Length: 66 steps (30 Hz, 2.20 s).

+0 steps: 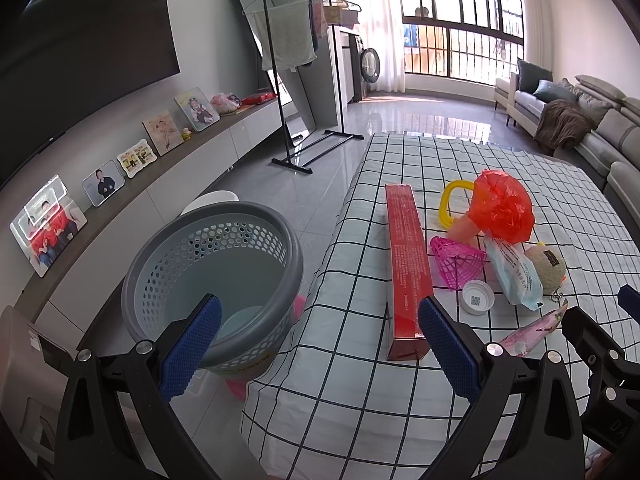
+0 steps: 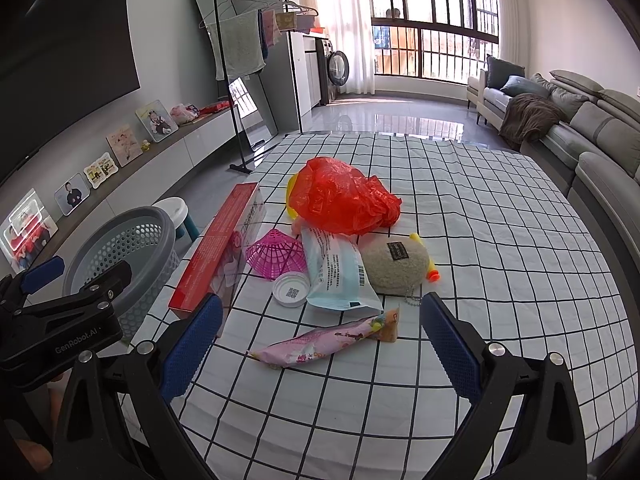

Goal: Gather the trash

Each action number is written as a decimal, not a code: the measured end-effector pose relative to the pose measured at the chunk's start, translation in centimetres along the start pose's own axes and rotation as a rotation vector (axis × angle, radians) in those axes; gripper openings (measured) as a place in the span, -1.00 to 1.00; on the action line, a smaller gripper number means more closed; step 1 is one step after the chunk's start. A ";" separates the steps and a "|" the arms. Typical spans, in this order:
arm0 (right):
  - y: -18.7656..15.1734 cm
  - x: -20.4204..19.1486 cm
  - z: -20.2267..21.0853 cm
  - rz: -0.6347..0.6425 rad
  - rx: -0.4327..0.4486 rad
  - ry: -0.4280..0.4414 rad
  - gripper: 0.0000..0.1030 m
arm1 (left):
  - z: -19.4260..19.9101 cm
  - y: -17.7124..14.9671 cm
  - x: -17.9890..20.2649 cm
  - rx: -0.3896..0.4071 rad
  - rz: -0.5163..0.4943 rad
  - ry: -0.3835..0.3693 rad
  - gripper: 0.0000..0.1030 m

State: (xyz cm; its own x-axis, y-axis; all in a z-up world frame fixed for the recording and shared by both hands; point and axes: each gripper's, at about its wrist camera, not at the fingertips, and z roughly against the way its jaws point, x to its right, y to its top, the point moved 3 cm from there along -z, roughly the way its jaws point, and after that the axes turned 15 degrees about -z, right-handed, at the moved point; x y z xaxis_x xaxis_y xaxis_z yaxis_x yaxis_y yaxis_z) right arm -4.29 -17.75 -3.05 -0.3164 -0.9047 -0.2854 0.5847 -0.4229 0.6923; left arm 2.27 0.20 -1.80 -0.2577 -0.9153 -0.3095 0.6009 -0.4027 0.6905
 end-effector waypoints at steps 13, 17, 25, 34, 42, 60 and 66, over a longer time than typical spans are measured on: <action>0.0 0.0 0.0 0.001 0.001 0.001 0.84 | -0.1 -0.1 -0.2 -0.001 0.004 0.000 0.88; -0.1 0.1 0.0 0.000 -0.002 0.010 0.84 | -0.1 -0.1 -0.2 -0.002 0.005 -0.002 0.88; -0.3 2.1 0.0 -0.034 -0.034 0.029 0.84 | -0.8 -0.3 -0.6 -0.023 0.051 -0.067 0.88; -1.4 5.1 0.0 -0.011 -0.074 -0.041 0.84 | -2.1 -0.8 -0.2 -0.048 0.010 -0.077 0.88; -1.9 6.2 0.3 -0.043 -0.080 -0.066 0.84 | -2.3 -1.4 0.9 -0.053 0.031 -0.144 0.88; -3.4 4.0 -5.2 -0.290 -0.169 -0.124 0.84 | -7.4 0.8 1.7 -0.064 -0.025 -0.159 0.88; -3.3 3.8 -6.8 -0.311 -0.175 -0.185 0.84 | -8.4 1.2 1.5 -0.062 -0.024 -0.177 0.88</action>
State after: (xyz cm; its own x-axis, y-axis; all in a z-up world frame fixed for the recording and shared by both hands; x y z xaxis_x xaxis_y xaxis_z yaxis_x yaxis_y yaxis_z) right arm -2.34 -20.16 -10.99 -0.6182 -0.7139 -0.3289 0.5527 -0.6923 0.4639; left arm 9.02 -1.62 -6.94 -0.3982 -0.8947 -0.2023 0.6373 -0.4285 0.6406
